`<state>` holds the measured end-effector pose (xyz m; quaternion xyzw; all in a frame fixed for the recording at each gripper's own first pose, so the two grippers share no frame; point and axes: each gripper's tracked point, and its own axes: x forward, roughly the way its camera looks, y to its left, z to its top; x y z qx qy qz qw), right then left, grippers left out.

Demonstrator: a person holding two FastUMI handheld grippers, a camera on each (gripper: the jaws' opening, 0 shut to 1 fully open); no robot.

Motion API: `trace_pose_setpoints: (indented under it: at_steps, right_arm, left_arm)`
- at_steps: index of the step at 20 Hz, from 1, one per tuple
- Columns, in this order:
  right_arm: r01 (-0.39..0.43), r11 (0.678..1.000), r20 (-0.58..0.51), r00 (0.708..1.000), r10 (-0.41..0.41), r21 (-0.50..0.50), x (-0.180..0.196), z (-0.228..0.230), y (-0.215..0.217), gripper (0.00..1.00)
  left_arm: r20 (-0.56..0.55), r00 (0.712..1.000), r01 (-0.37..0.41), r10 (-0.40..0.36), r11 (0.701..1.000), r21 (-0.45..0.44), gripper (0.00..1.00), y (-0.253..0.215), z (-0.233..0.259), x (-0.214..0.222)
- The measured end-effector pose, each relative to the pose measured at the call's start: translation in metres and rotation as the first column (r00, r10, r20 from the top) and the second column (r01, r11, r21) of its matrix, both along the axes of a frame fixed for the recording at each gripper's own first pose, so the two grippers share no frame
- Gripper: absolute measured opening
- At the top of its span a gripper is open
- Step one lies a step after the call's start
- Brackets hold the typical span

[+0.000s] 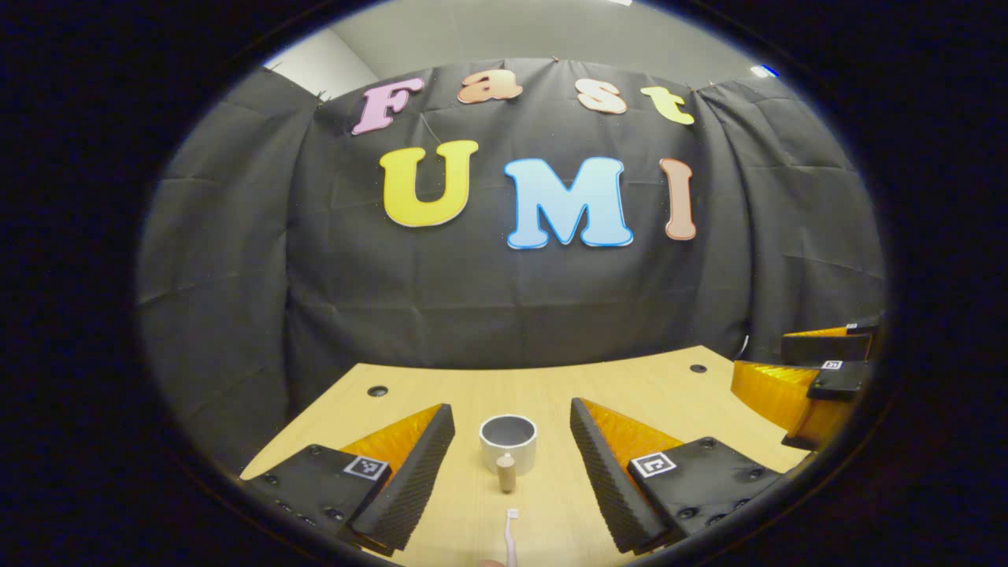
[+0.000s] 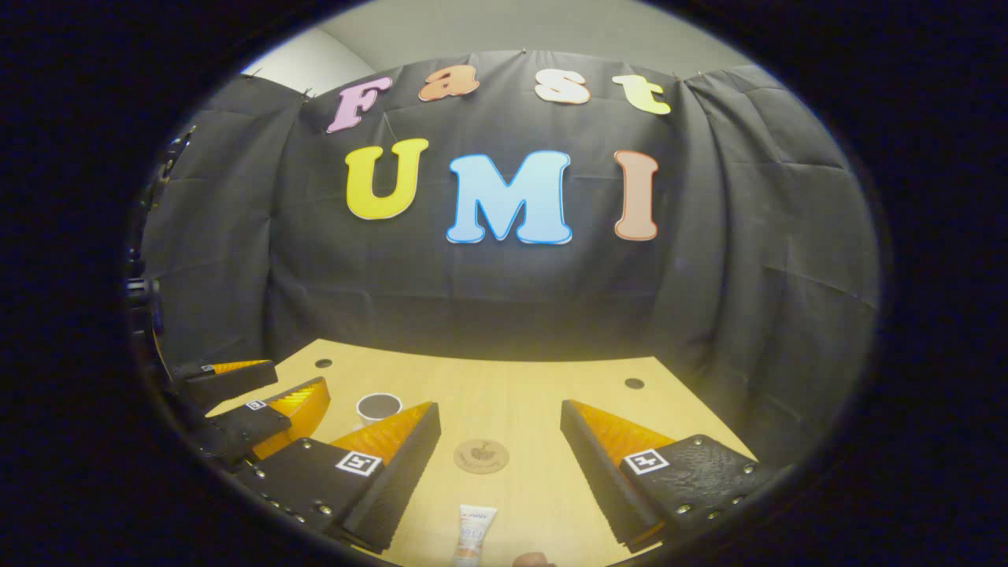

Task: Put the toothbrush and toothpaste on the desktop into the cup, then pick up the cup and place it on the coaster on the desktop.

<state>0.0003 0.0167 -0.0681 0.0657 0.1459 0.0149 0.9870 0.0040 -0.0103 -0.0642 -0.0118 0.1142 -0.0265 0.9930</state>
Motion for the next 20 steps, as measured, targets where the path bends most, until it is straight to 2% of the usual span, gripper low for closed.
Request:
trace_pose_setpoints:
  at_steps: [6, 7, 8, 9, 15, 20]
  right_arm:
    - [-0.023, 0.999, -0.156, 0.987, 0.027, 0.028, -0.002, -0.04, 0.01, 0.96]
    - [-0.025, 0.999, -0.178, 0.984, 0.03, 0.032, -0.005, -0.046, 0.012, 0.96]
    - [-0.028, 0.999, -0.197, 0.98, 0.034, 0.037, -0.005, -0.051, 0.013, 0.96]
    - [-0.031, 0.999, -0.222, 0.974, 0.039, 0.041, -0.005, -0.059, 0.015, 0.98]
    - [-0.059, 0.997, -0.363, 0.929, 0.072, 0.046, -0.013, -0.095, 0.026, 0.96]
    - [-0.097, 0.994, -0.466, 0.878, 0.109, 0.051, -0.018, -0.126, 0.036, 0.96]
  left_arm:
    - [-0.162, 0.987, -0.008, 0.003, 1.0, -0.03, 0.96, 0.006, -0.045, -0.004]
    - [-0.185, 0.983, -0.011, 0.005, 0.999, -0.033, 0.91, 0.007, -0.051, -0.004]
    - [-0.215, 0.977, -0.011, 0.004, 0.999, -0.031, 0.96, 0.007, -0.059, -0.006]
    - [-0.244, 0.97, -0.01, 0.003, 1.0, -0.027, 0.96, 0.008, -0.066, -0.005]
    - [-0.422, 0.907, -0.007, -0.01, 0.999, -0.04, 0.96, 0.007, -0.117, -0.007]
    - [-0.553, 0.833, -0.008, -0.019, 0.999, -0.045, 0.96, 0.003, -0.158, -0.014]
